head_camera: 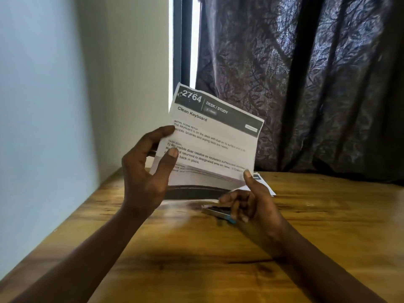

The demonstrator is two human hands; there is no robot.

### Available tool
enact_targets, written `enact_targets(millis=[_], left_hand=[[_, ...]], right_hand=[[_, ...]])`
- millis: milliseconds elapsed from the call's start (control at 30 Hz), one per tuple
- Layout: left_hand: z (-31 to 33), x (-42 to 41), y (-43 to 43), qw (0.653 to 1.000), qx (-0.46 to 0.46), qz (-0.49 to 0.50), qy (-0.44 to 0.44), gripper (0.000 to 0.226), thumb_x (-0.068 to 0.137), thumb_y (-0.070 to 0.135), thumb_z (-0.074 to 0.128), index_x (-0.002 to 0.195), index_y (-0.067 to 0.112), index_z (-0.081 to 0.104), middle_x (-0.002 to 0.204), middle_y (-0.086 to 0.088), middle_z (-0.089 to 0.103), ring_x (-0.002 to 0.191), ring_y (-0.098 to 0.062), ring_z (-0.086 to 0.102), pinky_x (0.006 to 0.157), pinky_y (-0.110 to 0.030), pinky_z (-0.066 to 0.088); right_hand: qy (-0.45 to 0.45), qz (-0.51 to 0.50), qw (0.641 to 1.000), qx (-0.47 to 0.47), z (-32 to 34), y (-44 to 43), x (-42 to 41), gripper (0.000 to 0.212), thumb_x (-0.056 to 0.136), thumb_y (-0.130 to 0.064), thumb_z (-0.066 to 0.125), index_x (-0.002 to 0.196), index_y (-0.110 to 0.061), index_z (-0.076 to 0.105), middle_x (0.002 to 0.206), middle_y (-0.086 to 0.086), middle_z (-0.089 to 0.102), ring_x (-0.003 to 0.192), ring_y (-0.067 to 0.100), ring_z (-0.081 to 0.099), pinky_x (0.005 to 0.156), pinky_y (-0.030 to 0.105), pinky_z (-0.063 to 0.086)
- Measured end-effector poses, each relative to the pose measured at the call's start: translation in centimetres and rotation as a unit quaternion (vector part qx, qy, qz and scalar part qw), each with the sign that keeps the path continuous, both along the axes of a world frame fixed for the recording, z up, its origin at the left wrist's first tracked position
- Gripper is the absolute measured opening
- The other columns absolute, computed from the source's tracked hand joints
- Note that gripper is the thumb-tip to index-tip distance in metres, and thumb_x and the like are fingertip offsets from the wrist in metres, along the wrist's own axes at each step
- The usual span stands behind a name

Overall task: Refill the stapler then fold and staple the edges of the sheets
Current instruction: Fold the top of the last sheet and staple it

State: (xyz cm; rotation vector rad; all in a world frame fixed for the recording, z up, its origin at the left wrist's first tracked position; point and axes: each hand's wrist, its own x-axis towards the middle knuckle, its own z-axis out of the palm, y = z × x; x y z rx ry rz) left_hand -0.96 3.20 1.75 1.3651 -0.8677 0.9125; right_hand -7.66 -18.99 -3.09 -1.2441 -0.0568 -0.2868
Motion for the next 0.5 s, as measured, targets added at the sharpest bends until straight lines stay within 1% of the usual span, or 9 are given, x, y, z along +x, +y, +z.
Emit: enact_targets(millis=[33, 67, 133, 200, 300, 367, 433, 467, 500], left_hand=[[0.0, -0.2, -0.1, 1.0, 0.004, -0.007, -0.003, 0.035, 0.095, 0.014, 0.061, 0.129, 0.007, 0.062, 0.124, -0.001, 0.071, 0.106, -0.021, 0.071, 0.081, -0.031, 0.06], [0.0, -0.4, -0.2, 1.0, 0.005, -0.006, -0.006, 0.034, 0.094, 0.013, 0.061, 0.128, 0.007, 0.063, 0.123, 0.0, 0.071, 0.106, -0.02, 0.071, 0.081, -0.03, 0.059], [0.0, -0.2, -0.2, 1.0, 0.006, 0.001, -0.002, 0.029, 0.094, 0.012, 0.063, 0.123, 0.01, 0.066, 0.12, 0.001, 0.073, 0.103, -0.02, 0.071, 0.081, -0.038, 0.059], [-0.3, 0.2, -0.2, 1.0, 0.002, -0.003, 0.023, 0.021, 0.094, 0.012, 0.063, 0.115, 0.012, 0.069, 0.112, 0.002, 0.074, 0.099, -0.019, 0.071, 0.078, -0.044, 0.06], [-0.9, 0.9, 0.1, 0.993, -0.004, -0.06, 0.102, 0.015, 0.094, 0.009, 0.062, 0.106, 0.005, 0.069, 0.092, -0.006, 0.075, 0.09, -0.019, 0.074, 0.073, -0.042, 0.064], [-1.0, 1.7, 0.7, 0.978, 0.029, -0.104, 0.18, 0.018, 0.096, 0.005, 0.063, 0.113, 0.005, 0.063, 0.088, -0.015, 0.077, 0.088, -0.023, 0.077, 0.073, -0.042, 0.064], [-1.4, 3.1, 1.5, 0.957, 0.085, -0.078, 0.265, 0.032, 0.097, 0.015, 0.064, 0.127, 0.014, 0.056, 0.093, -0.011, 0.079, 0.087, -0.022, 0.078, 0.078, -0.045, 0.063], [-1.5, 3.6, 1.8, 0.944, 0.11, -0.047, 0.306, 0.042, 0.096, 0.025, 0.066, 0.134, 0.02, 0.05, 0.099, -0.009, 0.077, 0.088, -0.02, 0.076, 0.08, -0.046, 0.062], [-1.9, 4.2, 2.2, 0.93, 0.133, -0.018, 0.343, 0.053, 0.093, 0.036, 0.067, 0.14, 0.024, 0.045, 0.108, -0.008, 0.074, 0.091, -0.019, 0.074, 0.081, -0.046, 0.062]], right_hand=[[-0.006, 0.0, 1.0, 0.0, 0.1, -0.3, 0.0, 0.071, 0.092, -0.052, 0.056, 0.119, 0.014, 0.056, 0.085, 0.024, 0.072, 0.047, 0.022, 0.06, 0.039, 0.022, 0.04], [-0.024, -0.006, 1.0, -0.008, 0.3, -0.7, 0.1, 0.07, 0.089, -0.051, 0.059, 0.114, 0.014, 0.06, 0.087, 0.023, 0.075, 0.053, 0.023, 0.066, 0.041, 0.023, 0.043], [-0.067, -0.037, 0.997, -0.027, 0.9, -1.2, 0.1, 0.059, 0.081, -0.05, 0.064, 0.105, 0.003, 0.066, 0.097, 0.024, 0.077, 0.064, 0.025, 0.074, 0.046, 0.024, 0.051], [-0.088, -0.068, 0.993, -0.036, 1.2, -1.6, -0.1, 0.057, 0.08, -0.048, 0.065, 0.112, 0.0, 0.067, 0.101, 0.024, 0.077, 0.071, 0.025, 0.077, 0.052, 0.027, 0.056], [-0.083, -0.097, 0.991, -0.029, 0.7, -2.1, -0.6, 0.041, 0.087, -0.031, 0.065, 0.116, -0.002, 0.067, 0.093, 0.012, 0.08, 0.08, 0.024, 0.077, 0.059, 0.029, 0.061], [-0.069, -0.098, 0.992, -0.029, 0.2, -2.1, -0.7, 0.037, 0.085, -0.018, 0.068, 0.118, -0.001, 0.067, 0.105, 0.014, 0.078, 0.092, 0.027, 0.076, 0.063, 0.027, 0.062], [-0.044, -0.08, 0.995, -0.035, -0.3, -1.7, -0.8, 0.036, 0.086, -0.007, 0.07, 0.121, -0.003, 0.065, 0.114, 0.018, 0.076, 0.088, 0.026, 0.076, 0.063, 0.028, 0.062], [-0.033, -0.063, 0.997, -0.04, -0.6, -1.4, -0.8, 0.037, 0.088, -0.001, 0.069, 0.124, -0.004, 0.062, 0.116, 0.021, 0.074, 0.081, 0.027, 0.075, 0.064, 0.034, 0.063], [-0.025, -0.044, 0.997, -0.051, -0.9, -0.9, -0.9, 0.041, 0.09, 0.003, 0.068, 0.128, -0.006, 0.057, 0.116, 0.023, 0.074, 0.076, 0.03, 0.072, 0.068, 0.046, 0.063]])
